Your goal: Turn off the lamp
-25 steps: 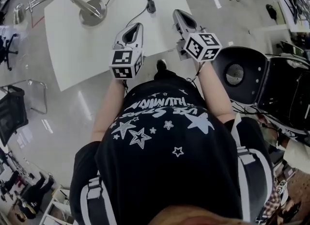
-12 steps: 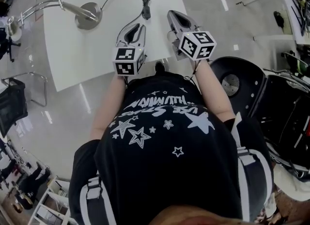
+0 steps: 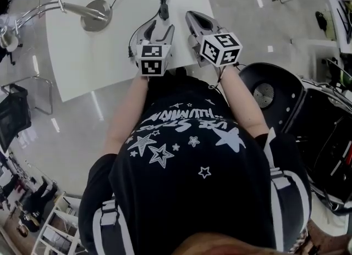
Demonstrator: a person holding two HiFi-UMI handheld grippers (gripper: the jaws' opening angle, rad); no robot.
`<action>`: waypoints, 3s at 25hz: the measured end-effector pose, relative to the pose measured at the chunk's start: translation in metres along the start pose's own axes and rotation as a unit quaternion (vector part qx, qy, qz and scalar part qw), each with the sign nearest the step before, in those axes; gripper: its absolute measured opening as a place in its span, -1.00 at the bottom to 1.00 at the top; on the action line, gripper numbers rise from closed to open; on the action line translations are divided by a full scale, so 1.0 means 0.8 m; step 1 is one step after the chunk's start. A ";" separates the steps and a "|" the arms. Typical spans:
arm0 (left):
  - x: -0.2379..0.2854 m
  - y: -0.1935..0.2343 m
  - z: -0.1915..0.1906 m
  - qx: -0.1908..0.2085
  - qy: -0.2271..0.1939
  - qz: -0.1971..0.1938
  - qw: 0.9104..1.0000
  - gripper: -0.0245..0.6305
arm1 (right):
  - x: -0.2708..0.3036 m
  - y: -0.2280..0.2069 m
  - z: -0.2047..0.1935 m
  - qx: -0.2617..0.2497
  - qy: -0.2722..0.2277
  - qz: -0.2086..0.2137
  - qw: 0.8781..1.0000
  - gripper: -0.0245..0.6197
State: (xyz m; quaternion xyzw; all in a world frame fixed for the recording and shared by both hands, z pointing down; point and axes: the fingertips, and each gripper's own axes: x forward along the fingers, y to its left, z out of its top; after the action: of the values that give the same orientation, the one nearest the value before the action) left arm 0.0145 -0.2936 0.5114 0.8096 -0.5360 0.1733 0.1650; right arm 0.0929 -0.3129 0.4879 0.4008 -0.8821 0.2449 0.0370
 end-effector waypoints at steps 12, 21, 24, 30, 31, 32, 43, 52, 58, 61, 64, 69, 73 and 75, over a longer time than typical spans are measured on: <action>0.055 0.019 -0.033 0.016 0.044 0.044 0.998 -0.22 | 0.010 -0.025 -0.009 0.006 0.021 -0.028 0.999 -0.90; 0.078 0.023 -0.039 0.012 0.073 0.040 0.996 -0.23 | 0.035 -0.018 -0.011 -0.005 0.040 -0.017 0.999 -0.90; 0.081 0.019 -0.040 0.007 0.080 0.028 0.996 -0.23 | 0.041 -0.017 -0.009 -0.008 0.043 -0.014 0.999 -0.90; 0.083 0.028 -0.040 -0.004 0.092 0.024 0.995 -0.38 | 0.053 -0.021 -0.013 -0.009 0.056 -0.011 0.998 -0.90; 0.083 0.029 -0.040 -0.006 0.094 0.023 0.995 -0.40 | 0.055 -0.022 -0.014 -0.010 0.058 -0.010 0.998 -0.90; 0.082 0.029 -0.040 -0.007 0.095 0.020 0.995 -0.42 | 0.057 -0.022 -0.016 -0.010 0.061 -0.008 0.998 -0.90; 0.076 0.031 -0.038 -0.049 0.089 -0.007 0.995 -0.48 | 0.100 -0.006 -0.045 -0.054 0.161 0.072 0.983 -0.90; 0.078 0.031 -0.038 -0.054 0.091 -0.015 0.994 -0.48 | 0.129 0.007 -0.057 -0.093 0.256 0.136 0.953 -0.90; 0.078 0.033 -0.039 -0.060 0.092 -0.016 0.994 -0.48 | 0.141 0.011 -0.062 -0.098 0.268 0.142 0.948 -0.90; 0.078 0.035 -0.038 -0.060 0.092 -0.015 0.994 -0.48 | 0.142 0.011 -0.063 -0.098 0.271 0.142 0.947 -0.90; 0.079 0.034 -0.039 -0.059 0.094 -0.015 0.994 -0.48 | 0.142 0.010 -0.063 -0.094 0.273 0.144 0.947 -0.90; 0.080 0.035 -0.041 -0.059 0.094 -0.014 0.994 -0.48 | 0.144 0.007 -0.067 -0.113 0.273 0.132 0.946 -0.90; 0.080 0.036 -0.041 -0.059 0.097 -0.016 0.993 -0.48 | 0.146 0.006 -0.069 -0.102 0.271 0.130 0.948 -0.90; 0.080 0.036 -0.041 -0.059 0.096 -0.016 0.994 -0.48 | 0.145 0.006 -0.069 -0.105 0.271 0.129 0.948 -0.90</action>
State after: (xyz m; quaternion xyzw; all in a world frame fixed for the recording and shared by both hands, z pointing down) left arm 0.0079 -0.3411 0.5716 0.7865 -0.5140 0.2159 0.2657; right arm 0.0036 -0.3647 0.5645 0.1963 -0.9038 0.2525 0.2845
